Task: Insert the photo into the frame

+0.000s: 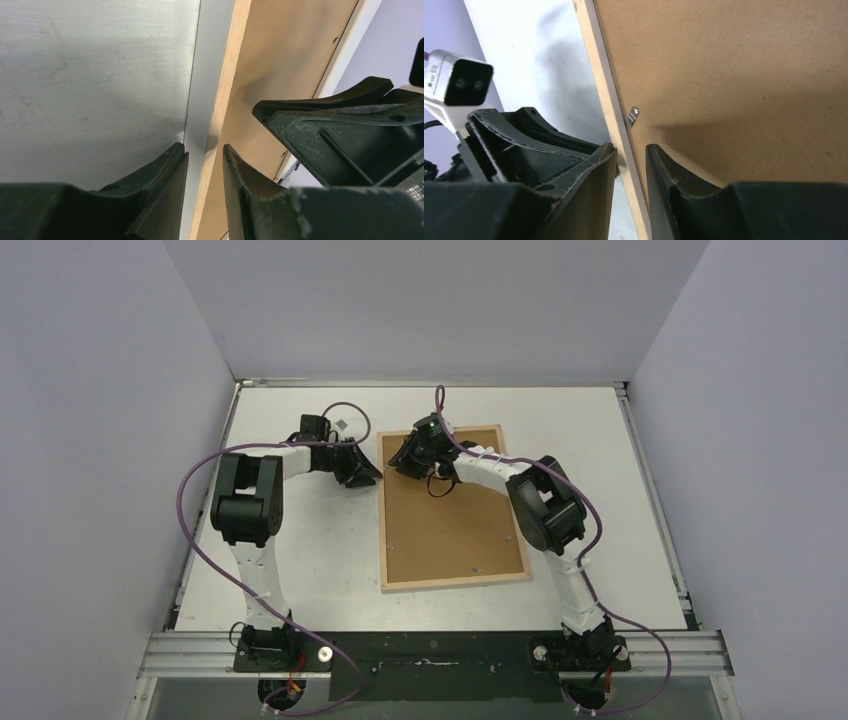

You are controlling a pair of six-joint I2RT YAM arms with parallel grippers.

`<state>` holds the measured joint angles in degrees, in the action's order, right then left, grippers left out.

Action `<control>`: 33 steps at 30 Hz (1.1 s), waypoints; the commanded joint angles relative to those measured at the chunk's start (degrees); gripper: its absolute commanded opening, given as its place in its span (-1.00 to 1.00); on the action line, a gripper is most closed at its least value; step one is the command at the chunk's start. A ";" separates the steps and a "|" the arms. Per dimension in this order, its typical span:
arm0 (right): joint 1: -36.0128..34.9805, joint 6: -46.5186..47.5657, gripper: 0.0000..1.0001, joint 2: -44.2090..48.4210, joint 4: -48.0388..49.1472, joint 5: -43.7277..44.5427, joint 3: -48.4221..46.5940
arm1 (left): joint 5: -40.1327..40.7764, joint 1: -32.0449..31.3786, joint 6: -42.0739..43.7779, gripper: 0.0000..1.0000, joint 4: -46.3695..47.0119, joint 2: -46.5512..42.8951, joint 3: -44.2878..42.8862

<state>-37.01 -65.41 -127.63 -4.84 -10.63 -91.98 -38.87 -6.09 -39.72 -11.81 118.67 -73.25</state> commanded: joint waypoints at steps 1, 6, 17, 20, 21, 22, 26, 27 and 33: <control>-1.42 -2.84 -0.43 -0.97 -0.03 1.31 -3.69 | -1.07 -1.10 0.19 -0.41 1.95 0.16 -0.13; -1.89 -2.62 -0.56 -3.50 -4.22 1.60 -7.43 | -0.13 -1.32 0.02 -0.51 0.87 0.52 0.80; -1.92 -1.32 -0.61 -2.24 -5.26 3.51 -6.33 | 4.31 -2.02 4.35 -0.71 -10.83 4.03 -2.94; -1.83 -1.19 -0.61 -2.18 -5.09 3.81 -6.04 | 6.75 -1.90 4.93 -0.80 -13.67 4.80 -3.18; -1.77 -1.32 -0.60 -2.25 -5.09 4.00 -6.06 | 7.42 -1.89 5.19 -0.82 -14.43 5.24 -3.28; -1.75 -1.50 -0.59 -2.47 -5.27 4.20 -6.29 | 7.75 -1.83 5.45 -0.84 -15.18 5.45 -3.38; -1.70 -1.93 -0.57 -3.57 -5.52 4.30 -7.30 | 7.64 -1.86 5.55 -0.89 -15.31 6.15 -3.21; -1.66 -2.14 -0.57 -3.74 -5.45 4.30 -7.40 | 7.59 -1.91 5.58 -0.90 -15.26 6.16 -3.13; -1.66 -2.62 -0.56 -4.31 -4.50 4.57 -7.66 | 7.10 -1.84 5.84 -0.92 -15.35 6.40 -3.30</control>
<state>-38.87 -67.75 -131.55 -10.31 -8.32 -97.95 -38.09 -7.20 -37.06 -20.75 121.14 -77.82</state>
